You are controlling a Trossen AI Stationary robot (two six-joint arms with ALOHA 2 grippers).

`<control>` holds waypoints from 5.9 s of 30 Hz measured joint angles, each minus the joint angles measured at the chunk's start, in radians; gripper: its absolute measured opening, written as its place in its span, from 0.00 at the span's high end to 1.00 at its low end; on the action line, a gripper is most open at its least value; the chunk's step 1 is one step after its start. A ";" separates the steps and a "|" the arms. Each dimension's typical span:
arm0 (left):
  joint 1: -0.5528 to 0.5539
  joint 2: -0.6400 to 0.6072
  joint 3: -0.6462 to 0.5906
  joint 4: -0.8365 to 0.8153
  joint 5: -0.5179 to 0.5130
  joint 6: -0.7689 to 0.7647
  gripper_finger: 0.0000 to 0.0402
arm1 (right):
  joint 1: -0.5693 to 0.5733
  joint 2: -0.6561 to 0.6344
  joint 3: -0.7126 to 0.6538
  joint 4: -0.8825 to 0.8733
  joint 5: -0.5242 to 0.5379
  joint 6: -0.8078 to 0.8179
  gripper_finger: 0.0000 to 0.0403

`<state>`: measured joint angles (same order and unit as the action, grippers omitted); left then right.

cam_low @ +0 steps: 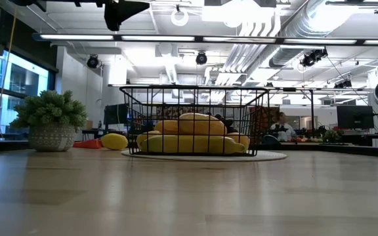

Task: Build produce basket
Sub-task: Put the red watermelon into the wire basket, then put the yellow lemon into the wire basket

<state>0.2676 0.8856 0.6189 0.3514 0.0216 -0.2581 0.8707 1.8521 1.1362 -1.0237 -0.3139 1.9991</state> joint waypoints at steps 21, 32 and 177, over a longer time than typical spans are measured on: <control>0.000 0.000 0.000 -0.004 0.001 0.004 0.07 | -0.167 -0.619 0.002 -0.004 0.757 -0.484 0.65; 0.000 0.000 0.000 -0.003 0.061 -0.057 0.07 | -0.626 -0.641 -0.083 0.607 0.456 -1.361 0.65; 0.000 0.000 0.000 0.085 0.016 0.000 0.07 | -0.913 -0.712 -0.361 1.179 0.322 -1.766 0.27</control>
<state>0.2672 0.8852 0.6186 0.4360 0.0372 -0.2584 -0.0422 1.1400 0.7755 0.1549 0.0077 0.2333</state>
